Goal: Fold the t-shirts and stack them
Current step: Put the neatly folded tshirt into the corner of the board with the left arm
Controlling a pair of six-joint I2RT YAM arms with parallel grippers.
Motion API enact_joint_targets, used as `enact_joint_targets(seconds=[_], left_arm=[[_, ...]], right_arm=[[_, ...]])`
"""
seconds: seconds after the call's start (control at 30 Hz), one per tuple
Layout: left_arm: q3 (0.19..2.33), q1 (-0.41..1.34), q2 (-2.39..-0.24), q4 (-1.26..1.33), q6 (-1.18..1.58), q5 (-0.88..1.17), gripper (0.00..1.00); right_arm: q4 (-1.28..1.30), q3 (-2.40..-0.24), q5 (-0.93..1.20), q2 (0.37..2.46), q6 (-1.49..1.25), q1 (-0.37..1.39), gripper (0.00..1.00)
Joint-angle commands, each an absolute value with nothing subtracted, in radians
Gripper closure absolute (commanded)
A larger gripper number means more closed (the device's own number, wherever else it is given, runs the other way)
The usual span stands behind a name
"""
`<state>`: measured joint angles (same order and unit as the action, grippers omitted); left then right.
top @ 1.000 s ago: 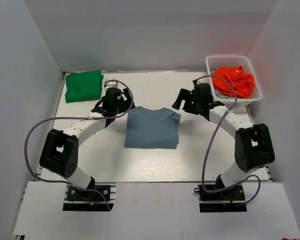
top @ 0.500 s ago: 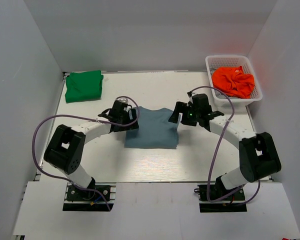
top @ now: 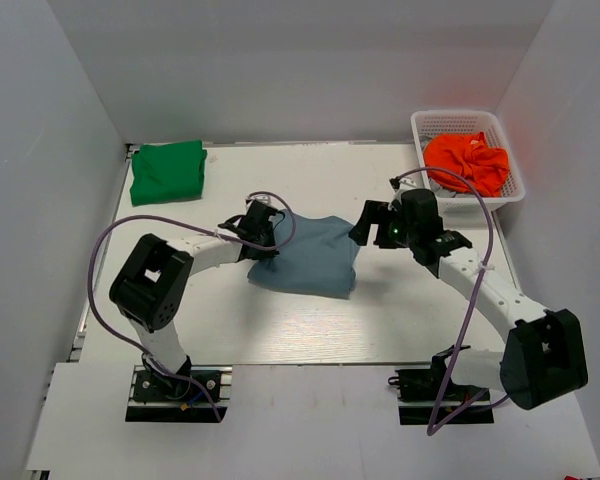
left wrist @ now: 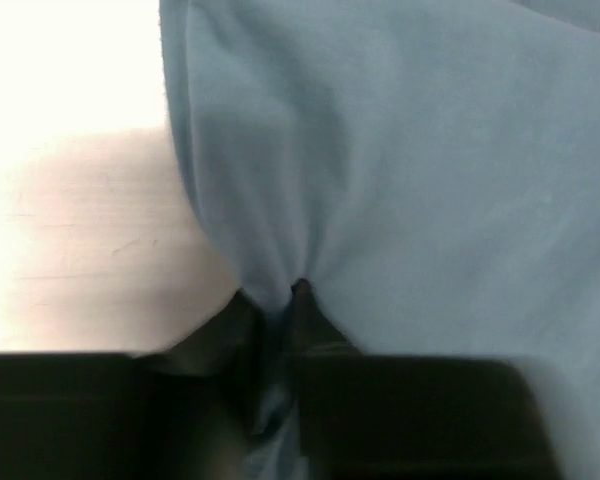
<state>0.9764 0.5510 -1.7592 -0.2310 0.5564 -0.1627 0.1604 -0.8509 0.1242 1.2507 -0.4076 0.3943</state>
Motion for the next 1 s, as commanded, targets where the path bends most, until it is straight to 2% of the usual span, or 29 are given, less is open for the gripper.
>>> enact_joint_targets(seconds=[0.0,0.03,0.3,0.47,0.7,0.97], left_arm=[[0.931,0.537,-1.882,-0.362,0.587,-0.202,0.92],[0.94,0.526,-1.893,-0.353,0.588,-0.184,1.0],[1.201,0.517,-1.856,-0.46,0.512,-0.426,1.0],[1.399,0.453,-1.87,-0.5,0.413,-0.56,1.0],[1.592,0.336,-1.924,-0.457,0.207,-0.635,1.0],[1.692,0.216,-1.97,-0.272,-0.049,-0.655,1.0]], right_arm=[[0.173,-0.818,0.086,1.21,-0.373,0.39,0.1],[0.17,-0.809,0.075,1.198,-0.367,0.39,0.1],[0.184,-0.782,0.009,1.167,-0.322,0.385,0.1],[0.215,-0.796,-0.067,1.167,-0.327,0.371,0.1],[0.218,-0.795,-0.109,1.158,-0.331,0.359,0.1],[0.219,-0.819,-0.121,1.193,-0.331,0.345,0.1]])
